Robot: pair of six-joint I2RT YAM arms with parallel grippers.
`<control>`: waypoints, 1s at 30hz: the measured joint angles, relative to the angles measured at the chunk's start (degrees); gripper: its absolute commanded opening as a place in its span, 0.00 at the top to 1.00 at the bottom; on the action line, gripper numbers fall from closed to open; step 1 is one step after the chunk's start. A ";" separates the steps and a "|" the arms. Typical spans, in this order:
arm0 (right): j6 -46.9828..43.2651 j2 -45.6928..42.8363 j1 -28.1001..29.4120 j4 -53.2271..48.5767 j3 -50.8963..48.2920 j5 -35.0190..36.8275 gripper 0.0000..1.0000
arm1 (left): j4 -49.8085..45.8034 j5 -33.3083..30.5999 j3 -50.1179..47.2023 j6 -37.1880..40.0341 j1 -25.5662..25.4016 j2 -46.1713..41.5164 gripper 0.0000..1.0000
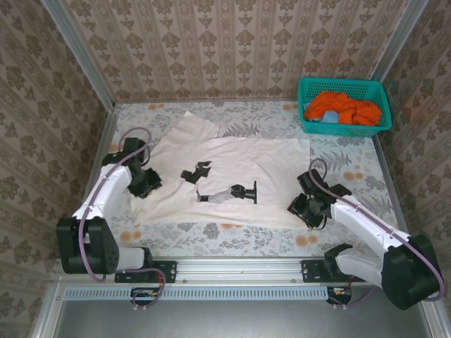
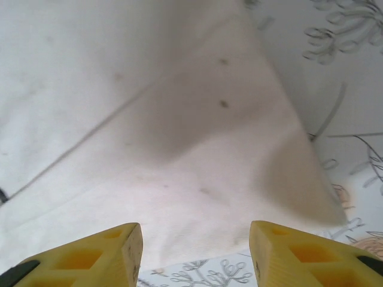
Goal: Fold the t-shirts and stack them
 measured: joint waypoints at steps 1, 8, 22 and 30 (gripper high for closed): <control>-0.83 1.36 1.22 0.26 1.09 0.09 0.49 | 0.44 0.39 0.09 0.26 -1.60 1.22 0.74; -4.70 10.10 11.63 6.84 3.50 -2.40 0.54 | 3.98 3.32 -4.07 0.44 -6.23 8.81 0.75; -9.25 20.11 15.58 10.32 5.70 -6.34 0.59 | 7.67 4.02 -12.17 -2.34 -6.38 9.94 0.79; -9.62 17.84 17.59 11.19 3.28 -8.24 0.59 | 4.63 4.13 -14.64 -4.42 -6.34 7.48 0.80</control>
